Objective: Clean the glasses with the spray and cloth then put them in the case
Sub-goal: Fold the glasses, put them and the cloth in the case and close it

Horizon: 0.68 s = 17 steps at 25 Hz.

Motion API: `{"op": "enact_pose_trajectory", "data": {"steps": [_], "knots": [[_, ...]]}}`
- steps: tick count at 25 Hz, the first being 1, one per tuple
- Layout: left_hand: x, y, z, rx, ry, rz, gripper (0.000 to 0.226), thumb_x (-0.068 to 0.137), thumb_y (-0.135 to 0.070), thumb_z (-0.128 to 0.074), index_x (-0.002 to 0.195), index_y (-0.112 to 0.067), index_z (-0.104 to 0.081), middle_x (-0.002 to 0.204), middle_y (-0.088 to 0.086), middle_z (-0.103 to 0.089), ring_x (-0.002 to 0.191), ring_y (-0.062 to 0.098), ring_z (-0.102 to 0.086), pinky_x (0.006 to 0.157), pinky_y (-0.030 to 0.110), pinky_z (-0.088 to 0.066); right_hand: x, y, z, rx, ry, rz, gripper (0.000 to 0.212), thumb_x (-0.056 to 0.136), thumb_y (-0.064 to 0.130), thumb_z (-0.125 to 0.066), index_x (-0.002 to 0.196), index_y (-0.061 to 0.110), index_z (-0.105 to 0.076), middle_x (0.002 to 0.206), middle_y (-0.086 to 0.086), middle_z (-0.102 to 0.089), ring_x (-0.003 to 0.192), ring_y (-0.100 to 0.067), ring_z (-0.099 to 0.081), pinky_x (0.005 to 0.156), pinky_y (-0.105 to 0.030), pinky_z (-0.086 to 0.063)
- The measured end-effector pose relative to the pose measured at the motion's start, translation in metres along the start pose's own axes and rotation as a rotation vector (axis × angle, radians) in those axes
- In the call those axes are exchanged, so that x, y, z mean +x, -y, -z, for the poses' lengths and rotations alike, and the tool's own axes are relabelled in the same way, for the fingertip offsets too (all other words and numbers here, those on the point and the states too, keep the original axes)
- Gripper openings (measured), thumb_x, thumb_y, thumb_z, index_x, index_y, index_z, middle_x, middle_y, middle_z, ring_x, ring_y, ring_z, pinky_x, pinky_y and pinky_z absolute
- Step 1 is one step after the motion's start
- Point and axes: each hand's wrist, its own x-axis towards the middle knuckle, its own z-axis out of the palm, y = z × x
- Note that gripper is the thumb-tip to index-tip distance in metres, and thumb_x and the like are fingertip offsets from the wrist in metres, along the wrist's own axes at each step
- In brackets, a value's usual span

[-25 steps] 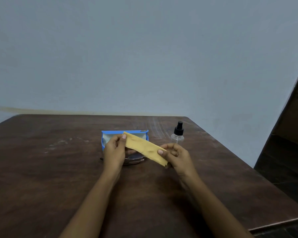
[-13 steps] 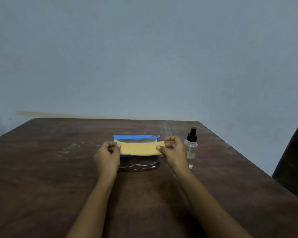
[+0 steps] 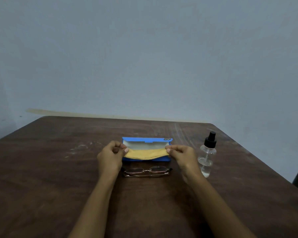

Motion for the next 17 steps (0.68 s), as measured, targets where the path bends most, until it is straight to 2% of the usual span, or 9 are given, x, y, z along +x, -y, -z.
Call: {"op": "enact_pose_trajectory", "data": {"steps": [2, 4, 6, 8, 10, 13, 15, 17], "knots": [[0.002, 0.003, -0.001, -0.027, 0.003, 0.032, 0.004, 0.078, -0.011, -0.065, 0.079, -0.014, -0.068, 0.088, 0.010, -0.069, 0.085, 0.022, -0.061, 0.074, 0.031, -0.048, 0.000, 0.002, 0.000, 0.005, 0.001, 0.031, 0.012, 0.084, 0.003, -0.060, 0.092, 0.002, -0.069, 0.093, -0.013, -0.068, 0.085, -0.019, -0.062, 0.085, -0.034, -0.050], [0.003, 0.004, 0.000, -0.044, 0.003, 0.046, 0.010, 0.080, -0.012, -0.064, 0.088, -0.011, -0.070, 0.095, 0.011, -0.070, 0.092, 0.025, -0.063, 0.081, 0.035, -0.051, 0.000, 0.001, -0.001, -0.080, -0.023, 0.081, 0.011, 0.085, 0.012, -0.060, 0.090, 0.010, -0.070, 0.095, -0.009, -0.069, 0.090, -0.020, -0.062, 0.087, -0.040, -0.051], [0.002, 0.001, 0.000, -0.029, 0.002, 0.022, 0.016, 0.081, -0.012, -0.062, 0.096, -0.010, -0.070, 0.100, 0.012, -0.070, 0.093, 0.021, -0.062, 0.080, 0.030, -0.048, -0.002, 0.002, -0.001, -0.181, -0.036, 0.110, 0.014, 0.086, 0.021, -0.060, 0.091, 0.015, -0.070, 0.099, -0.004, -0.067, 0.096, -0.019, -0.058, 0.089, -0.044, -0.048], [-0.003, -0.004, 0.001, 0.019, -0.013, -0.028, 0.020, 0.083, -0.010, -0.060, 0.101, -0.009, -0.068, 0.103, 0.011, -0.069, 0.087, 0.014, -0.059, 0.077, 0.024, -0.043, -0.002, 0.003, 0.000, -0.246, -0.031, 0.142, 0.018, 0.088, 0.021, -0.057, 0.097, 0.013, -0.069, 0.105, -0.002, -0.063, 0.097, -0.014, -0.054, 0.091, -0.039, -0.046], [-0.007, -0.009, 0.000, 0.095, -0.035, -0.101, 0.024, 0.084, -0.009, -0.058, 0.107, -0.009, -0.066, 0.109, 0.011, -0.067, 0.089, 0.011, -0.055, 0.079, 0.022, -0.041, -0.003, 0.004, 0.002, -0.308, -0.007, 0.189, 0.020, 0.090, 0.015, -0.052, 0.103, 0.013, -0.067, 0.109, 0.000, -0.059, 0.089, -0.008, -0.051, 0.088, -0.028, -0.043], [-0.011, -0.009, -0.001, 0.160, -0.052, -0.180, 0.028, 0.085, -0.007, -0.056, 0.112, -0.008, -0.063, 0.115, 0.014, -0.063, 0.101, 0.019, -0.058, 0.085, 0.023, -0.040, -0.005, 0.004, 0.001, -0.387, 0.045, 0.251, 0.025, 0.090, 0.006, -0.048, 0.109, 0.008, -0.064, 0.112, -0.001, -0.055, 0.086, -0.004, -0.046, 0.074, -0.011, -0.038], [-0.011, -0.006, -0.003, 0.177, -0.047, -0.206, 0.028, 0.085, -0.006, -0.056, 0.113, -0.007, -0.062, 0.116, 0.014, -0.062, 0.103, 0.023, -0.058, 0.087, 0.025, -0.042, -0.003, 0.003, 0.000, -0.448, 0.062, 0.293, 0.028, 0.089, 0.003, -0.048, 0.114, 0.004, -0.061, 0.117, -0.005, -0.054, 0.095, -0.006, -0.045, 0.070, -0.008, -0.037], [-0.010, -0.003, -0.006, 0.210, -0.047, -0.218, 0.030, 0.085, -0.006, -0.055, 0.115, -0.007, -0.061, 0.117, 0.014, -0.061, 0.103, 0.024, -0.057, 0.089, 0.029, -0.043, -0.003, 0.001, -0.002, -0.500, 0.084, 0.316, 0.032, 0.089, 0.004, -0.047, 0.120, 0.003, -0.057, 0.121, -0.007, -0.053, 0.102, -0.009, -0.046, 0.078, -0.010, -0.033]]}}
